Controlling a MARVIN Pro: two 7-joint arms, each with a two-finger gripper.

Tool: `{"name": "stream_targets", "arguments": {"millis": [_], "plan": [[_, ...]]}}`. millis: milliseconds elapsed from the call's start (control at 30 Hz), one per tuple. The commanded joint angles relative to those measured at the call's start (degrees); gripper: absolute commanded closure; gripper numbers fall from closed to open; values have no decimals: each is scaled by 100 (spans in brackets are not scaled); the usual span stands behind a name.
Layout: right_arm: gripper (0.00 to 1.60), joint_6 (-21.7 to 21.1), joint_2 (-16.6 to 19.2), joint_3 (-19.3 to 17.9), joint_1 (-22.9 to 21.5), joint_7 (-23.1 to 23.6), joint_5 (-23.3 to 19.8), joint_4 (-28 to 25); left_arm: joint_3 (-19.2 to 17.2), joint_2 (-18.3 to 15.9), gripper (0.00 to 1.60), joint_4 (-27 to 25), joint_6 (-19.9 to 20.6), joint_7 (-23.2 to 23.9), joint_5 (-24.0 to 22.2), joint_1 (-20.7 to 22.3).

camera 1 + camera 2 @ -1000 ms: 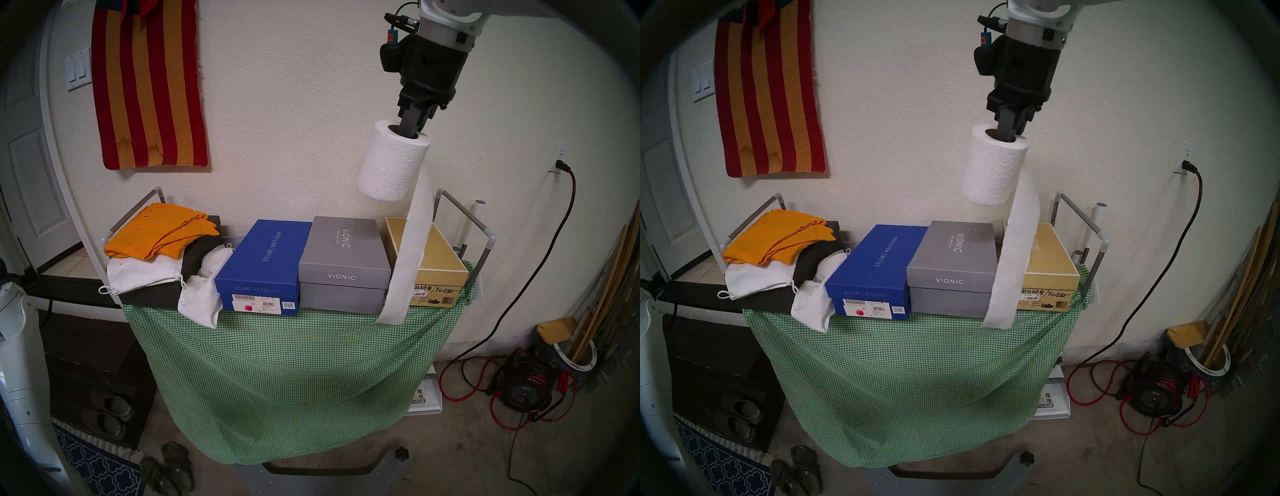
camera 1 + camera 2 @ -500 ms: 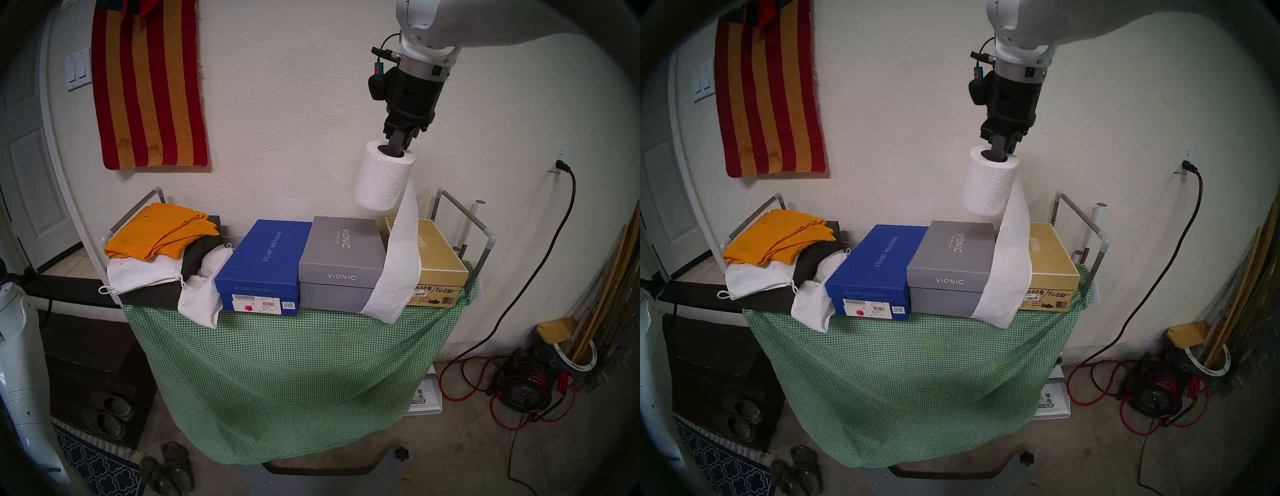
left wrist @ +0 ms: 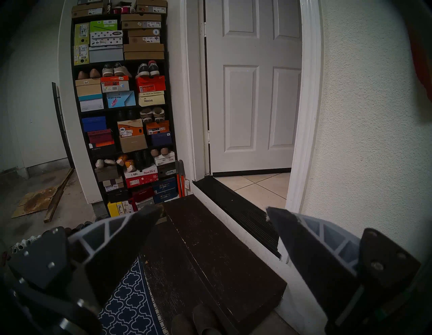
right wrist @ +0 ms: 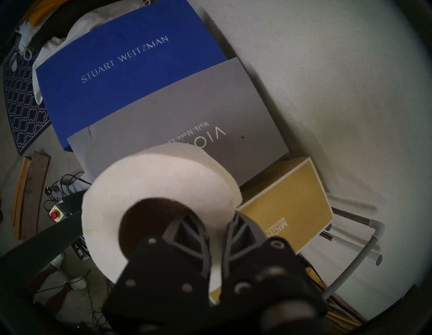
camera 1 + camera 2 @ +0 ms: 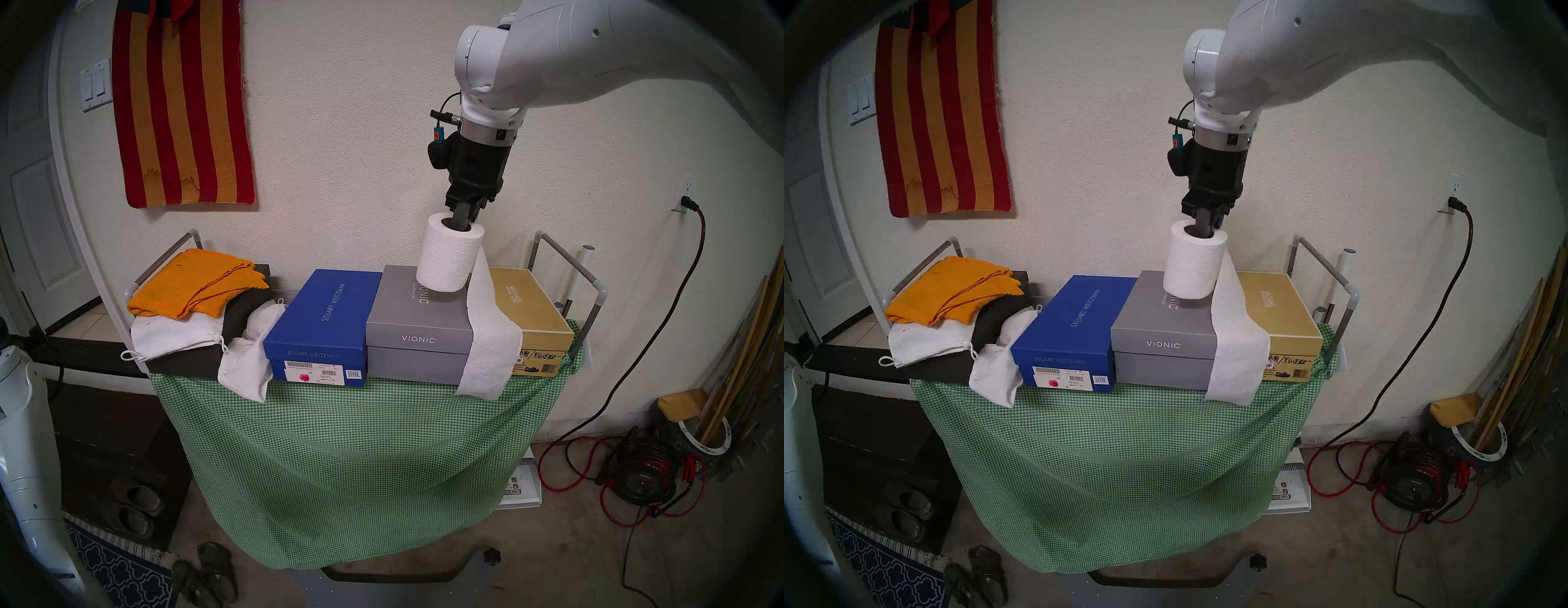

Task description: Lift the object off the cloth, cover the shoe rack with the cloth, put the object back

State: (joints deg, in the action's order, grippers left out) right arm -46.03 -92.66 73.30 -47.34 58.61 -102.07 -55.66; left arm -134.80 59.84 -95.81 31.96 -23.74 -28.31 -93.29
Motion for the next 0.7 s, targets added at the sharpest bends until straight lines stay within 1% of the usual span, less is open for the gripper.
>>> {"name": "stream_targets", "arguments": {"millis": [0,300,467,667], "plan": [[160,-9,-120,80,336,186,137,284,-3,13,0,-46,-1,-1,-13,15],[160,-2,-183,43,477,148,193,240,-5,16,0,-46,1,2,-8,18],[160,-32,-242,45,682,186,234,430,-6,18,0,-46,2,5,-4,21],[160,-49,-262,60,760,342,300,573,-7,20,0,-46,3,7,-1,23]]}}
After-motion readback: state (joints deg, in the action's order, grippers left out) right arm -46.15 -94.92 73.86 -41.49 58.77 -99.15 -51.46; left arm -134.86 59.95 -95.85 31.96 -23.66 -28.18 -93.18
